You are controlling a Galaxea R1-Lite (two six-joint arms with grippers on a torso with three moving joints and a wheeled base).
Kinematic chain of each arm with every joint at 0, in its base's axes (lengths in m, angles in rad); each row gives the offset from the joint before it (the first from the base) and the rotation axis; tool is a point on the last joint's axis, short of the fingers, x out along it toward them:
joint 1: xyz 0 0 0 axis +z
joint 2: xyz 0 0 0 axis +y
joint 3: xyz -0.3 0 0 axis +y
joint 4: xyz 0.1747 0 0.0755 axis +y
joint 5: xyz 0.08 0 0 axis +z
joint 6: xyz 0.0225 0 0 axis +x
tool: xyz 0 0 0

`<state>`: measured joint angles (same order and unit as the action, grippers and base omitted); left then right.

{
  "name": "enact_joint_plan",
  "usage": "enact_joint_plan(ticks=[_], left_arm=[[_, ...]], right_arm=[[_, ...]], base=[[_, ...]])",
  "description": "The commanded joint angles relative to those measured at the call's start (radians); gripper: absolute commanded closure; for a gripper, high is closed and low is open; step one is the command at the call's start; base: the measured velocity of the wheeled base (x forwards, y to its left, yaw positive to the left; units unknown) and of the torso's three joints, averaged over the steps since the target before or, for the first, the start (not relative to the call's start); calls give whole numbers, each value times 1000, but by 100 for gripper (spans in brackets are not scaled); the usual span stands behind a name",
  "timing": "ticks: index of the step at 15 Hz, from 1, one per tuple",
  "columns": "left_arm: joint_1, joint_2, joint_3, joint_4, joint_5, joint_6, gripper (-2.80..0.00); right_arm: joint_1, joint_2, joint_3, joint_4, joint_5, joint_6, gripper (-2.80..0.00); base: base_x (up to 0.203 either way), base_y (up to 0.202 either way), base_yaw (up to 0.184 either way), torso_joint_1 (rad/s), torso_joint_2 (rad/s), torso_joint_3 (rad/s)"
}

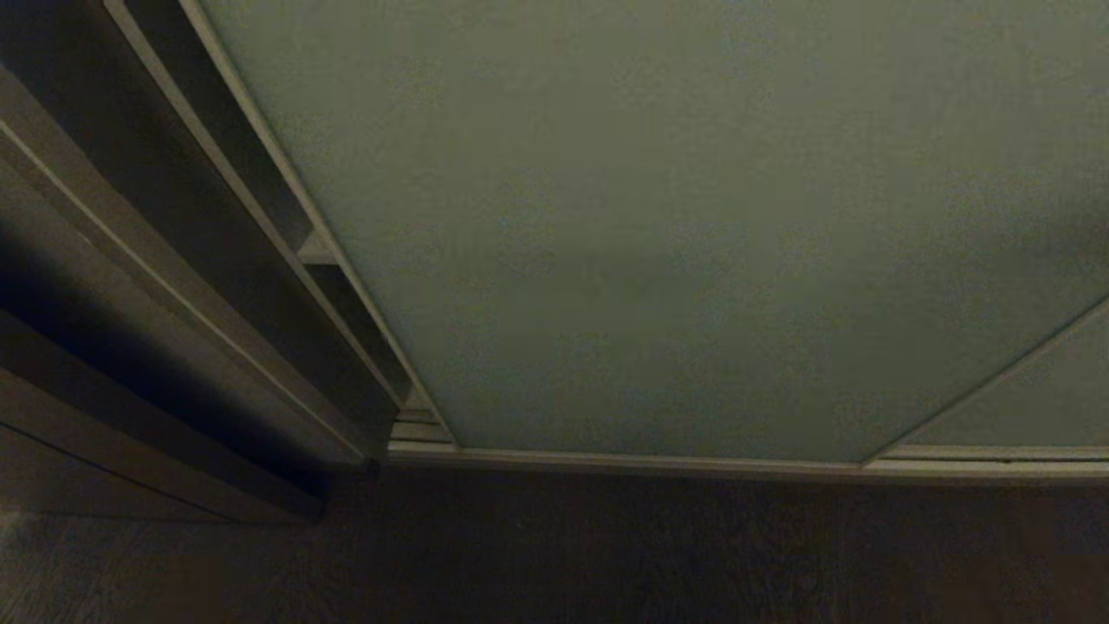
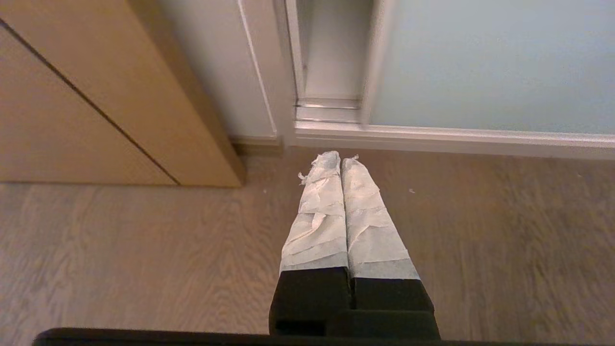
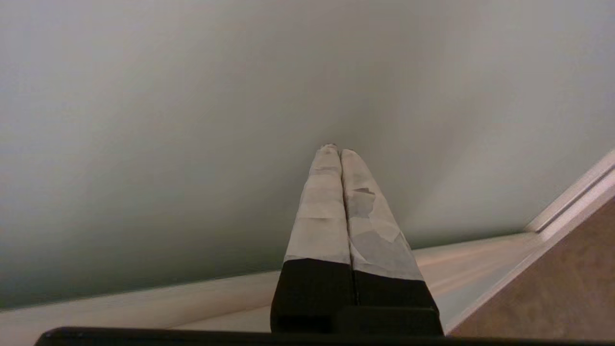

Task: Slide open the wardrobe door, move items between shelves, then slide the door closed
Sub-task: Close the door

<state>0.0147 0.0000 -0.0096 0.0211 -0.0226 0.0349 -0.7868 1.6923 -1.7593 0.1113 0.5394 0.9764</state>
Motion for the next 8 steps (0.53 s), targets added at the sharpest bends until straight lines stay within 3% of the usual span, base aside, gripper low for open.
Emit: enact_joint_plan(ticks=[1, 8], left_arm=[[1, 2, 0, 0, 0, 0, 0], [1, 2, 0, 0, 0, -1, 0]], right_arm=[[18, -69, 43, 2, -1, 5, 0], [80, -130, 116, 0, -2, -3, 0]], base=[[0, 0, 0, 0, 0, 0], [0, 0, 0, 0, 0, 0]])
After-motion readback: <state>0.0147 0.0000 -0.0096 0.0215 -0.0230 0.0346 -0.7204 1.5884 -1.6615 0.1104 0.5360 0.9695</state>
